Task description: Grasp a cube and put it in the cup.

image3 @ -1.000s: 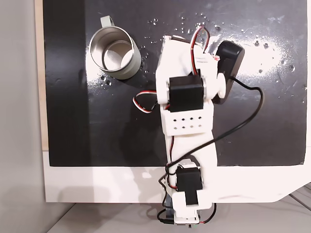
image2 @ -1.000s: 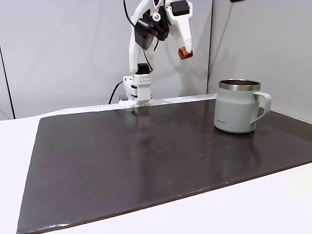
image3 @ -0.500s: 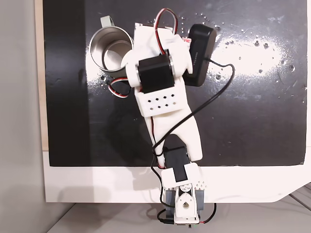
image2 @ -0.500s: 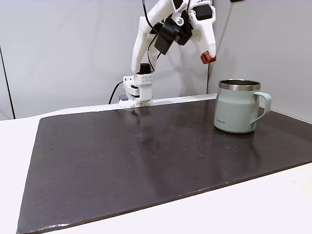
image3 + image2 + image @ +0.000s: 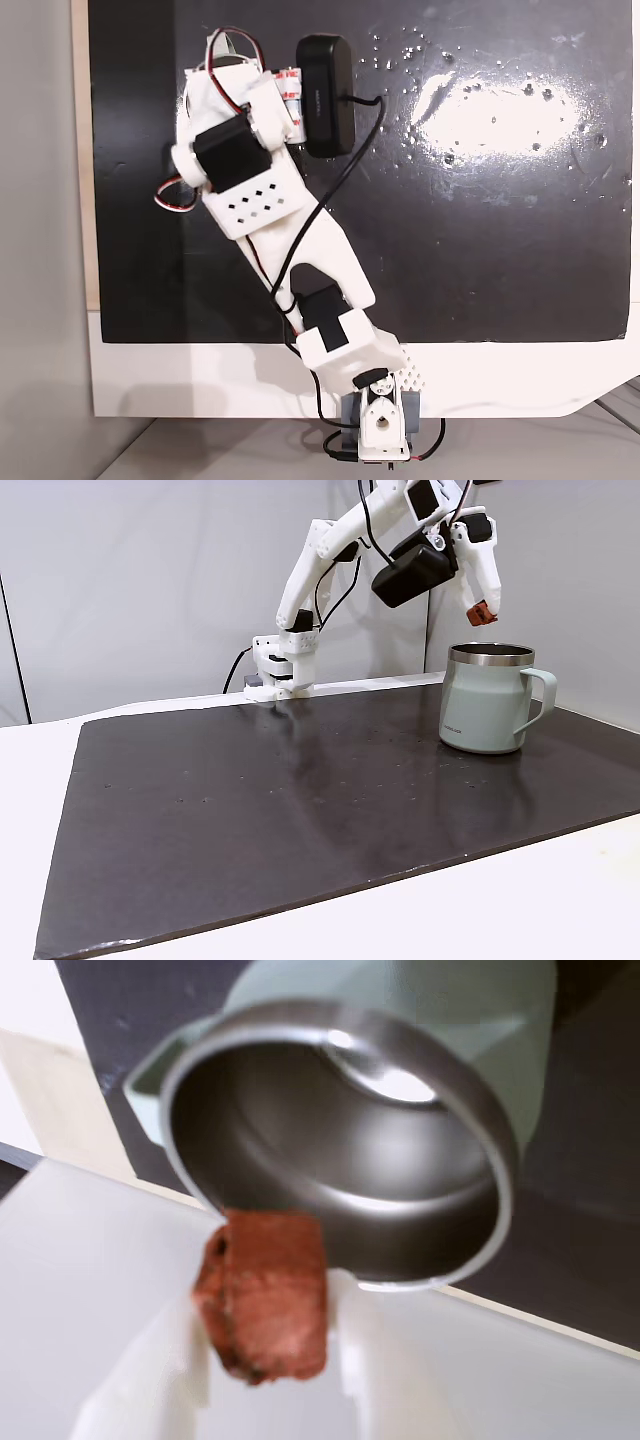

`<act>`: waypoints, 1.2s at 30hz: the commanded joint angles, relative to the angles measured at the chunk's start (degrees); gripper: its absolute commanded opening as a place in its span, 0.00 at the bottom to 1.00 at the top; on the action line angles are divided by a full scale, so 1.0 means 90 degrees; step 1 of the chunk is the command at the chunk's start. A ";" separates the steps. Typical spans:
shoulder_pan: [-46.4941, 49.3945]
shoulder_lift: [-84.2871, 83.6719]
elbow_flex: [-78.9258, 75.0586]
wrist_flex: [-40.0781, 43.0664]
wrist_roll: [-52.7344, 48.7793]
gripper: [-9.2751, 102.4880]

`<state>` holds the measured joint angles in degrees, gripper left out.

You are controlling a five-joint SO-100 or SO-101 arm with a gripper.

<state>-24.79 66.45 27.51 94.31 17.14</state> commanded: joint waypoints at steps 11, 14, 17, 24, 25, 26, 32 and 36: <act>-0.0068 -0.0029 -0.0459 -0.0068 -0.0146 0.16; -0.0039 0.0049 -0.0410 -0.0010 -0.0156 0.21; -0.0010 0.0117 -0.0410 0.0020 -0.0156 0.29; -0.0068 0.0381 -0.0166 0.0068 -0.0166 0.31; -0.0088 0.0430 -0.0127 0.0059 -0.0176 0.30; -0.0107 0.0479 -0.0098 0.0029 -0.0195 0.30; -0.0156 0.0596 -0.0020 -0.0020 -0.0303 0.30; -0.0156 0.0625 0.0049 -0.0020 -0.0430 0.29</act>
<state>-26.28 67.50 28.21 94.48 14.24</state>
